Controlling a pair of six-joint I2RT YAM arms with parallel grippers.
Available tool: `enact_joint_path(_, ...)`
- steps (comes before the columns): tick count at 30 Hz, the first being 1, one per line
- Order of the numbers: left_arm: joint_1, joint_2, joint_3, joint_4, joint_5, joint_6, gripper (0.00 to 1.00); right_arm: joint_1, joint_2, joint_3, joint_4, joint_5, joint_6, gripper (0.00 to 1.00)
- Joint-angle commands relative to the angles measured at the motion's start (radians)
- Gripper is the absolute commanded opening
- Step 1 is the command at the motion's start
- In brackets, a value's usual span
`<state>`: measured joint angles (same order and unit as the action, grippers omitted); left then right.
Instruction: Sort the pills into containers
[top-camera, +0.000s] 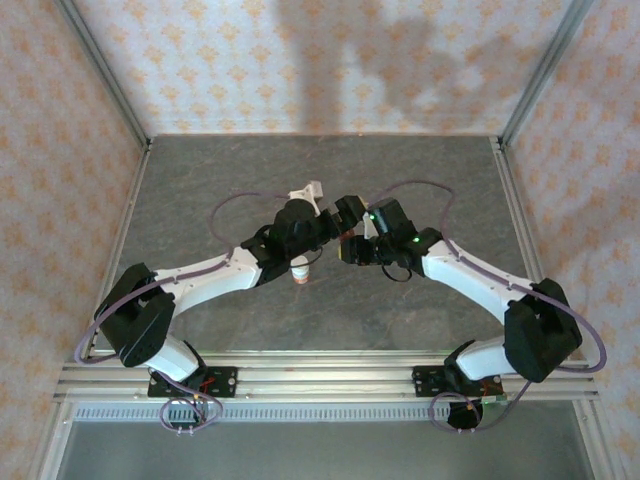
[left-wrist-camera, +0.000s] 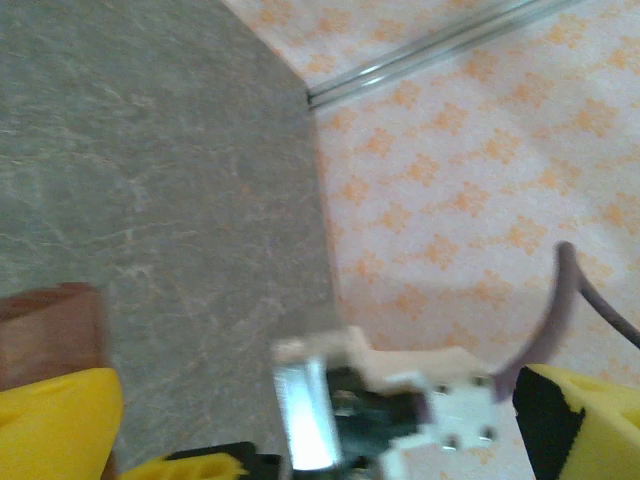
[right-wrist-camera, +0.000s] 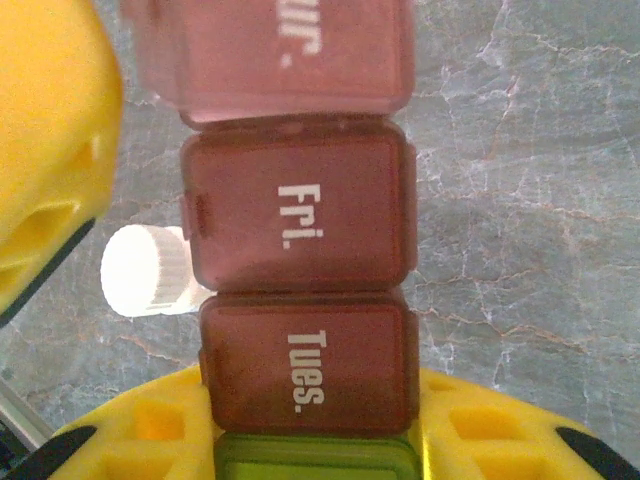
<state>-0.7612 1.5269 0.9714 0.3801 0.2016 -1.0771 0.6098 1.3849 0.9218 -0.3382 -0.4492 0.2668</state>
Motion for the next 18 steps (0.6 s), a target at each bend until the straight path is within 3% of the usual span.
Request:
enact_joint_path(1,-0.02,-0.039,0.041,0.043,0.007,-0.002,1.0,0.013,0.003,0.012,0.029,0.009,-0.006,0.26)
enact_joint_path(7,0.008,-0.103,0.018,-0.03,-0.056,0.044,0.99,0.013,-0.008,-0.013,0.024,0.023,-0.013,0.26)
enact_joint_path(18,0.169,-0.242,-0.102,-0.192,-0.088,0.118,1.0,0.014,0.077,-0.05,0.009,0.075,-0.078,0.26)
